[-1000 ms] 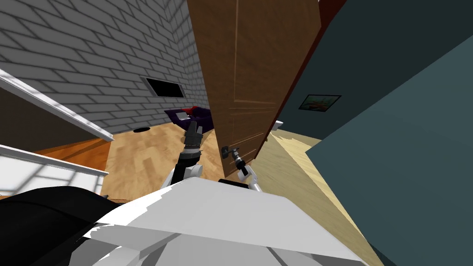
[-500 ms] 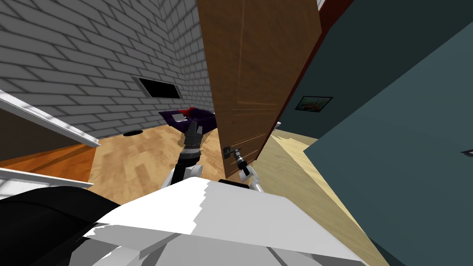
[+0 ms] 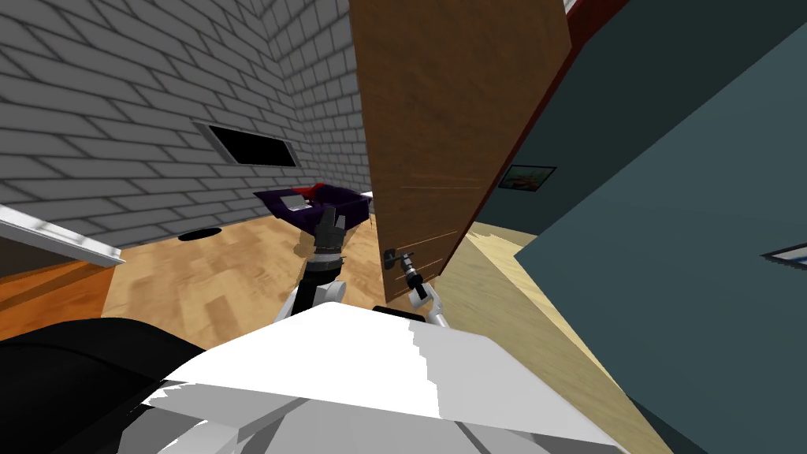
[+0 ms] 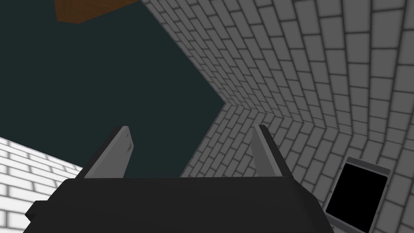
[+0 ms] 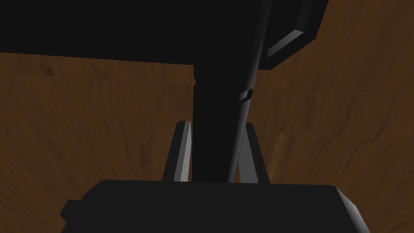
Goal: Push the door open
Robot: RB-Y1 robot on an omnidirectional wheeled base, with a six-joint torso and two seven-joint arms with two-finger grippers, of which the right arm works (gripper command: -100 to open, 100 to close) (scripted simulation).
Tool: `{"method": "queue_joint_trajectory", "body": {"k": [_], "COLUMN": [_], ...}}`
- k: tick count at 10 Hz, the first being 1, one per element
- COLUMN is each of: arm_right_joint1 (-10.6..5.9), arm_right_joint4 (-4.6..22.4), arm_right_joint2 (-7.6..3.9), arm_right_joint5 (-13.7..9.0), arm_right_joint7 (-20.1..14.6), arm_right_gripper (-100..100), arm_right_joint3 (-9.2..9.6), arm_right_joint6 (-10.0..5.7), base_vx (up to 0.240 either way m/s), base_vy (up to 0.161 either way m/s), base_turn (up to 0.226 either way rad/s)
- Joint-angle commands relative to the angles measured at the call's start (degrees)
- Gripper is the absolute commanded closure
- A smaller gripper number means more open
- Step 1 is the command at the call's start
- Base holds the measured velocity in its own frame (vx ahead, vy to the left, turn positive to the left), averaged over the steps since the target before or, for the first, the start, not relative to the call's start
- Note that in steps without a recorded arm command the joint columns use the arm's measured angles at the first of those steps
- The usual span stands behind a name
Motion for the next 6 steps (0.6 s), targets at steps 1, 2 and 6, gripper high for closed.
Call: {"method": "queue_joint_trajectory", "body": {"k": [1, 2, 6], "arm_right_joint1": [0.09, 0.20, -0.37], "arm_right_joint4": [-0.4, -0.3, -0.1], "arm_right_joint2": [0.82, 2.03, -0.09], "arm_right_joint5": [-0.4, -0.6, -1.1], "arm_right_joint7": [0.6, 1.1, 1.6], "arm_right_gripper": [100, 100, 100], "arm_right_joint3": [-1.04, -1.54, -3.96], "arm_right_joint6": [0.32, 0.35, 0.35], "base_vx": [0.108, 0.062, 0.092], "base_vy": [0.186, 0.186, 0.122], "base_turn": [-0.102, -0.102, -0.066]}}
